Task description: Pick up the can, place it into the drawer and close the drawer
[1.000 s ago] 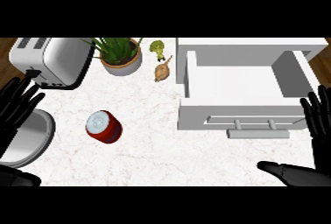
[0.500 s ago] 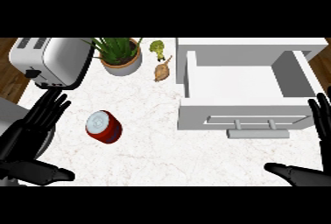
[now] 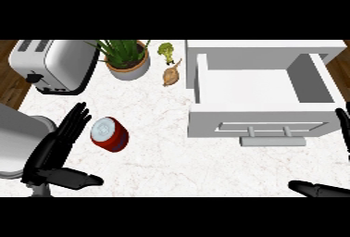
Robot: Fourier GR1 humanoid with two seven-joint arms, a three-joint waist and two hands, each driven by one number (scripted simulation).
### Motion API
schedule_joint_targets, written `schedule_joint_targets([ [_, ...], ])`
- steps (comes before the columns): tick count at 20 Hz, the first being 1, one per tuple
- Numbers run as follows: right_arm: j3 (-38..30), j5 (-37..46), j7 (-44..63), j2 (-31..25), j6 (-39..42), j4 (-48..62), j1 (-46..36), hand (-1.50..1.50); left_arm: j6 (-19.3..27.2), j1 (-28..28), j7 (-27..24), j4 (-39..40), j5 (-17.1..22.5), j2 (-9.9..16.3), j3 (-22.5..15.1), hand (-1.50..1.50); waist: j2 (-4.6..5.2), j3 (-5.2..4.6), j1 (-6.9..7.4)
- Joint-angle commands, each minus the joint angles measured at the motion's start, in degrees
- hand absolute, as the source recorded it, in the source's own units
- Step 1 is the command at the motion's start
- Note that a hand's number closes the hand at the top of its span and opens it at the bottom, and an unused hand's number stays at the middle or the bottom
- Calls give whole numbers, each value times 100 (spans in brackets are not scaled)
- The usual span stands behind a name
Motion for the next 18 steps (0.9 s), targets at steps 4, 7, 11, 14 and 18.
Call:
schedule_joint_targets([
  [4, -329, -253, 427, -155, 74, -474, 60, -150, 248, -98, -1191, 1318, -585, -196, 45, -150, 3, -3, -12],
  [7, -35, 144, 160, 91, 19, -127, -22, -150, 403, -95, -1072, 1193, -656, -307, -70, -150, -1, 0, 13],
  [11, -446, -233, 464, -162, 61, -249, -262, -150, 271, -765, -1574, 2602, -641, 76, 353, -150, 5, -1, 1],
  [14, -485, -357, 98, -17, 347, -320, 234, -150, 359, -909, -1988, 3219, -799, 30, 319, -150, 3, 0, -13],
  [18, -659, -485, 638, -196, 269, -479, -119, -150, 439, -1281, -2299, 3883, -826, 16, 350, -150, 2, -1, -7],
])
